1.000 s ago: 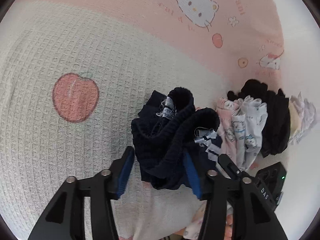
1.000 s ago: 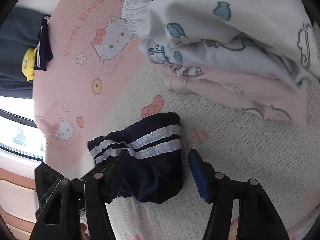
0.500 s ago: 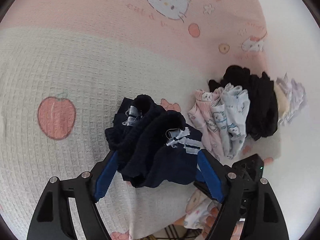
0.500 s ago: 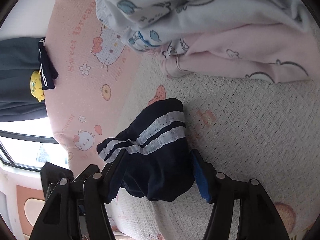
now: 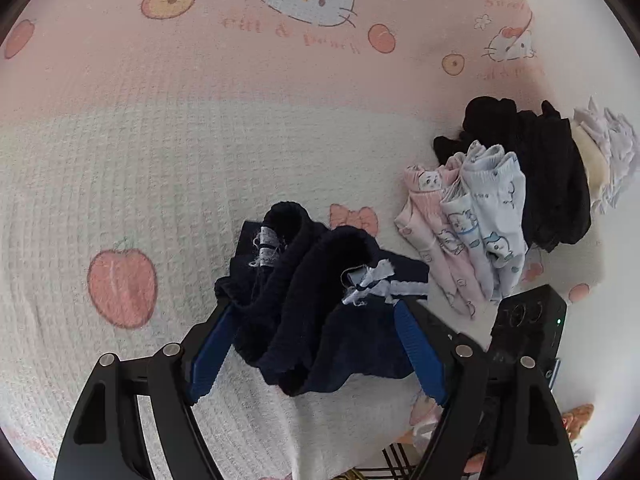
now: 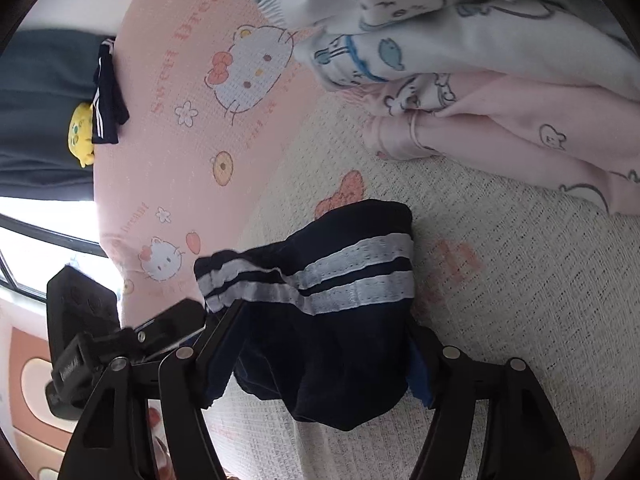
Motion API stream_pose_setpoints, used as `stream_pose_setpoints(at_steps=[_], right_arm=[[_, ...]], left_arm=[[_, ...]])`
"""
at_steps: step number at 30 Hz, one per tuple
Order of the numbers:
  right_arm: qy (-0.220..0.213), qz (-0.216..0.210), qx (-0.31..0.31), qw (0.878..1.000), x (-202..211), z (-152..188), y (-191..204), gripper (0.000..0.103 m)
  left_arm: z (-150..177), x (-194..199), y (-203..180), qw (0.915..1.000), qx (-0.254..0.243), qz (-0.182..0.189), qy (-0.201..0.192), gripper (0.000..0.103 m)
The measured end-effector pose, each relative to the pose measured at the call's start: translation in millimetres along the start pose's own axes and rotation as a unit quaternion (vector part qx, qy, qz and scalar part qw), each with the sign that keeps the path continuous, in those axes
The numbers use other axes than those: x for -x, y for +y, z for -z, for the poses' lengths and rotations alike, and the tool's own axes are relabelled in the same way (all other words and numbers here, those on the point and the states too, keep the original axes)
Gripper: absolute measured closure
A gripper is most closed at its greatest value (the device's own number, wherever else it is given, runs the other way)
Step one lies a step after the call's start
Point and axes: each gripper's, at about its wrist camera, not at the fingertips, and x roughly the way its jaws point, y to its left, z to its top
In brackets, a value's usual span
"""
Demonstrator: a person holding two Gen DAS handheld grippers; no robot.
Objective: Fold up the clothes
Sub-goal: 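Carry the held pants bundle toward the stacked baby clothes with both grippers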
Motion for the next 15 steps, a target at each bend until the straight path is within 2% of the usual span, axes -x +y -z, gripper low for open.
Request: stream_pose_setpoints(at_steps=[5,6,10,13,15], right_arm=[[-0.005,0.012,0.012,1.0,-3,-1,3,0.033],[-0.004,0.014,0.017,1.0,-3,-2,4,0.033],[-0.003,0.025,0.03,0.999,-1,-6,7,0.033],[-0.006,0.015,0.021,1.0,2,-6,3,0.033],[-0.01,0.004,0.014,1.0,4,-6,-1,0.033]], left_arm=[[-9,-24,-14,0.9963,-0.047,-0.064,0.035,0.025],[-7,-25,-15,0.9957,-0.052,-0.066,0.039,0.025],[-4,-28,-8,0.9976,-0.037,-0.051,0.029,0.025],[-2,-43,12,0.9984,0.014,-0.027,0.049,0.025],[6,-43,22,0.9987,0.038,-0.008,0.033,0.025]])
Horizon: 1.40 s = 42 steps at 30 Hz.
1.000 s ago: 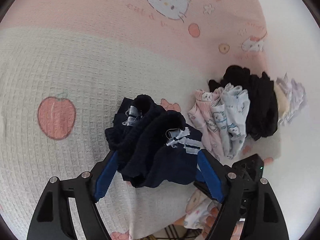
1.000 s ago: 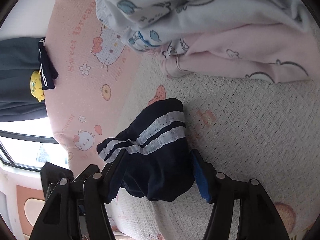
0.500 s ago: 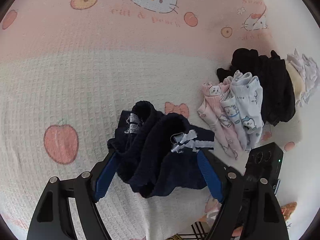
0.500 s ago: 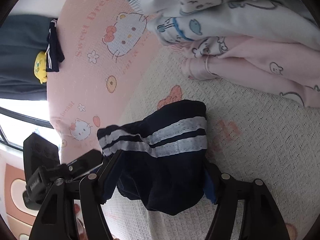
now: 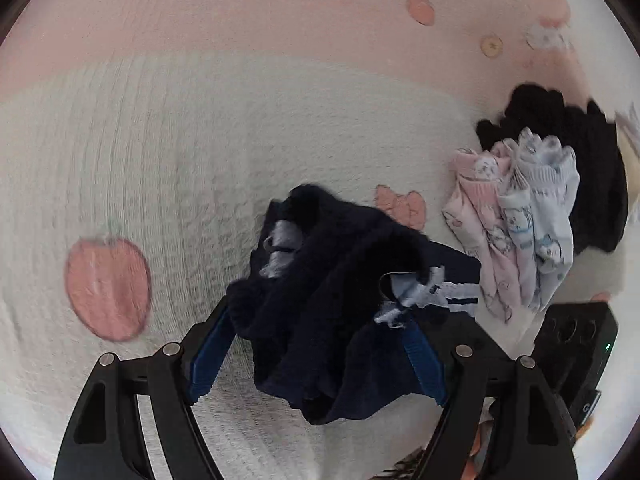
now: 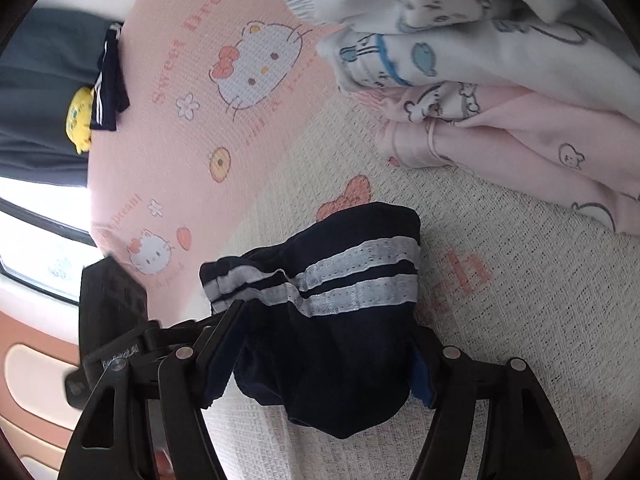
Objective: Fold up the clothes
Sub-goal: 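Carry the held pants bundle toward the stacked baby clothes with both grippers, then carry the pants bundle over to the pile of black and cream clothes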
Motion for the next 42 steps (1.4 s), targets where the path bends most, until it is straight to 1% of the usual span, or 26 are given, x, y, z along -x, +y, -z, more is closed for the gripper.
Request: stream_pose_setpoints(at_steps=[3,5,7,8,10,11,12,13,14,15,16,17,18,20,21,24,25,27,29,30,32,34,36,38,41,42], right_arm=[[-0.007,0.001,0.001,1.0,3,2,-1,0.033],[-0.017,0.005,0.0,1.0,3,4,1,0.033],[-0.027,0.011,0.0,1.0,3,6,3,0.033],[-0.032,0.014,0.0,0.999,2,7,4,0.033],[-0.04,0.019,-0.002,0.999,4,10,5,0.033],[-0.043,0.023,-0.004,0.999,4,11,5,0.033],[-0.046,0.027,-0.007,0.999,4,11,5,0.038],[-0.047,0.03,-0.015,0.998,3,12,3,0.056],[-0.049,0.033,-0.024,0.998,2,12,0,0.063],[-0.05,0.035,-0.032,0.998,1,13,-3,0.066],[-0.051,0.029,-0.037,0.998,1,13,-5,0.066],[-0.051,0.022,-0.042,0.998,2,13,-7,0.067],[-0.05,0.024,-0.041,0.998,1,13,-6,0.067],[-0.046,0.029,-0.033,0.998,-2,12,-2,0.066],[-0.043,0.035,-0.026,0.998,-3,11,0,0.066],[-0.041,0.044,-0.015,0.998,-5,11,4,0.064],[-0.04,0.046,-0.011,0.998,-6,11,5,0.065],[-0.04,0.059,-0.002,0.997,-7,12,9,0.069],[-0.041,0.073,0.008,0.996,-8,13,12,0.072],[-0.042,0.081,0.016,0.996,-8,14,15,0.074],[-0.042,0.098,0.035,0.994,-9,15,21,0.076],[-0.041,0.106,0.048,0.992,-9,15,24,0.08],[-0.042,0.109,0.055,0.992,-6,15,27,0.082],[-0.045,0.102,0.058,0.992,-2,16,28,0.083],[-0.046,0.106,0.069,0.991,4,16,34,0.085],[-0.048,0.108,0.075,0.99,6,15,38,0.085]], left_arm=[[13,7,10,0.9989,0.016,0.022,-0.039,0.025],[22,10,16,0.9967,0.032,0.036,-0.066,0.027],[31,12,24,0.9924,0.061,0.051,-0.094,0.029],[34,14,28,0.9899,0.077,0.057,-0.104,0.033],[39,14,34,0.985,0.105,0.075,-0.115,0.034],[42,14,37,0.9827,0.116,0.084,-0.117,0.036],[44,14,38,0.9815,0.123,0.088,-0.118,0.041],[46,14,39,0.9813,0.125,0.087,-0.118,0.044],[47,14,39,0.9812,0.126,0.086,-0.118,0.047],[49,13,39,0.9813,0.126,0.082,-0.12,0.051],[50,14,39,0.9816,0.125,0.079,-0.121,0.053],[51,15,40,0.9819,0.124,0.075,-0.122,0.057],[53,16,41,0.9822,0.124,0.072,-0.122,0.061],[53,20,45,0.9823,0.128,0.07,-0.118,0.064],[53,21,46,0.9821,0.131,0.072,-0.114,0.07],[53,20,48,0.9807,0.148,0.083,-0.097,0.071],[53,20,49,0.9804,0.151,0.085,-0.093,0.071],[54,21,50,0.9807,0.15,0.084,-0.093,0.071],[53,21,47,0.9829,0.139,0.079,-0.091,0.071],[53,21,43,0.9847,0.13,0.073,-0.092,0.071],[54,22,35,0.9885,0.103,0.048,-0.1,0.071],[55,25,27,0.9907,0.076,0.029,-0.109,0.071],[58,30,25,0.9906,0.068,0.039,-0.112,0.075],[58,34,22,0.9905,0.059,0.05,-0.114,0.076],[56,39,14,0.9914,0.037,0.044,-0.117,0.076],[57,40,13,0.9913,0.035,0.049,-0.117,0.076]])
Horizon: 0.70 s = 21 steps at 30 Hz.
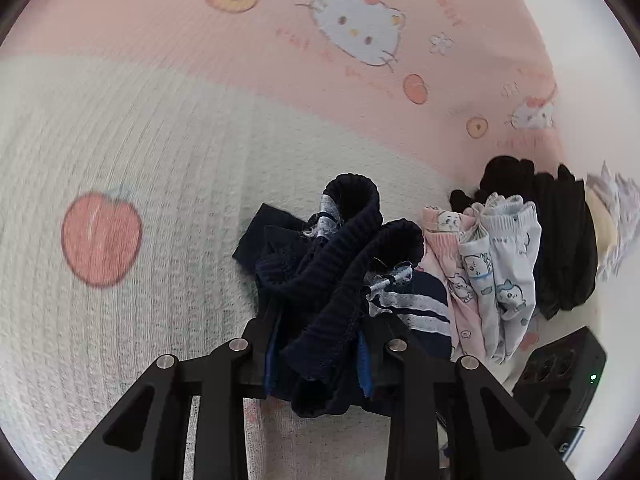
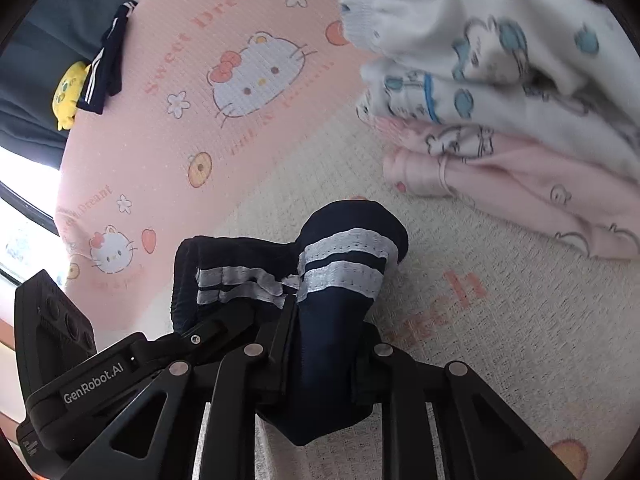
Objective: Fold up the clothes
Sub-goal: 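Carry the pants bundle over to the pile of black and cream clothes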
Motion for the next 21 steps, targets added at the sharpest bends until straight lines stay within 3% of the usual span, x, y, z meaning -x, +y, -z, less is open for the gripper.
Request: stream_pose_setpoints(at_steps=[8,21], right_arm=[[-0.025,-0.009,0.042,0.999,32,-8,30,0.085],[-0.104,-0.015,0.092,0.99,122,-23,83,0.086]], left_arm=[[-3,30,-2,0.9989,0.017,0.043,-0.007,0.076],[-25,101,-57,0.9904,-0.034,0.12,-0.059,0.076]])
